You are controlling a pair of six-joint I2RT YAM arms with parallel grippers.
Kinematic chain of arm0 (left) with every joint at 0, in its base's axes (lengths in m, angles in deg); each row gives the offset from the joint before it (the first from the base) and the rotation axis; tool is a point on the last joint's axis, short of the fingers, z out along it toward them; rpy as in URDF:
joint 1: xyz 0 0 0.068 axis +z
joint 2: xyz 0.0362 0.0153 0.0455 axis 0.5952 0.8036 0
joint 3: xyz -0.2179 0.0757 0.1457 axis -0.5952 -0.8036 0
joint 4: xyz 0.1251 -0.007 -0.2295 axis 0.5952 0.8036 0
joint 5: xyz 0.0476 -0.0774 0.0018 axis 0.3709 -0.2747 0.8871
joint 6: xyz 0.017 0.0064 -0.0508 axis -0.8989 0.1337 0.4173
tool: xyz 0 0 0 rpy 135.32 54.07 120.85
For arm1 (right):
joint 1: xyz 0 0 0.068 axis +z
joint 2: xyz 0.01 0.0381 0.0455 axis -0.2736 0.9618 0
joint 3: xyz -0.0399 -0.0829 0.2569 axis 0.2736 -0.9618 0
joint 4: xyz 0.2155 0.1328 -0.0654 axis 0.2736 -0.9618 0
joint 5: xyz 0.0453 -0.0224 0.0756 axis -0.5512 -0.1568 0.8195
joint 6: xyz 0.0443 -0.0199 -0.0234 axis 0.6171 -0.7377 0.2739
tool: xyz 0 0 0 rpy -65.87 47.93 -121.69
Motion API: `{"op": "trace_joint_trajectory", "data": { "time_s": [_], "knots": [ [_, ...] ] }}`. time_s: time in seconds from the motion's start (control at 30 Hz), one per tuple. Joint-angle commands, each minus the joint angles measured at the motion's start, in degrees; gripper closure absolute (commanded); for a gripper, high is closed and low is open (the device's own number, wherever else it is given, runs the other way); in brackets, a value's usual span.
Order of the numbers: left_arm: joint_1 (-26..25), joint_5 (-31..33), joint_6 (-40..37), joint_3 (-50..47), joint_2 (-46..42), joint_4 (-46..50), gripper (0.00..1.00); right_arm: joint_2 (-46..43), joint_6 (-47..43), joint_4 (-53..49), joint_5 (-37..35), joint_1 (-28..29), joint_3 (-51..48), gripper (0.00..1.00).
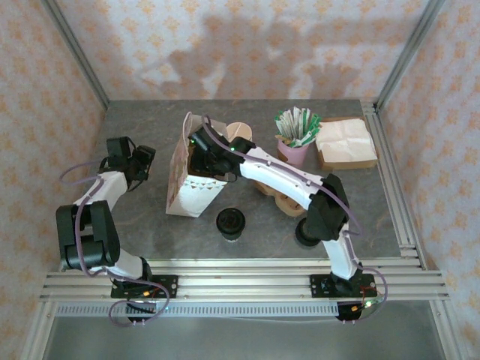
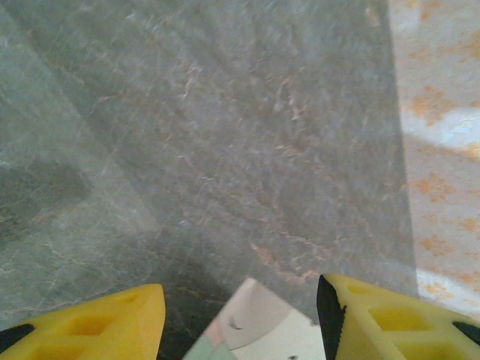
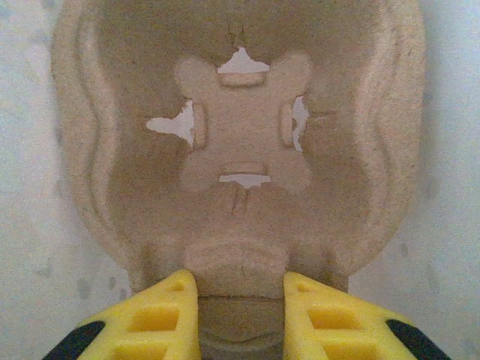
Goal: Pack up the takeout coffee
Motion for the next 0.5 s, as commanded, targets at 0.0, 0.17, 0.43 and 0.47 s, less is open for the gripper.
{"op": "trace_joint_trajectory", "data": {
  "time_s": [0.0, 0.17, 0.43, 0.47],
  "knots": [
    [-1.57, -1.68, -1.07, -0.1, 0.58, -2.87, 0.43, 2.0, -1.15, -3.85, 0.18, 0.36, 3.05, 0.75],
    [-3.58, -2.08, 0.37, -3.22, 1.11, -6.79, 0.44, 4.53, -1.38, -7.06, 0.23, 0.31, 6.71, 0.75],
    [-4.89, -2.98, 1.74, -7.56, 0.66, -11.19, 0.44, 8.13, 0.12, -10.35, 0.28, 0.36, 10.66, 0.75],
    [-4.96, -2.94, 1.74, -7.93, 0.31, -11.46, 0.44, 8.83, -0.05, -11.4, 0.06, 0.36, 11.64, 0.75]
  ]
}}
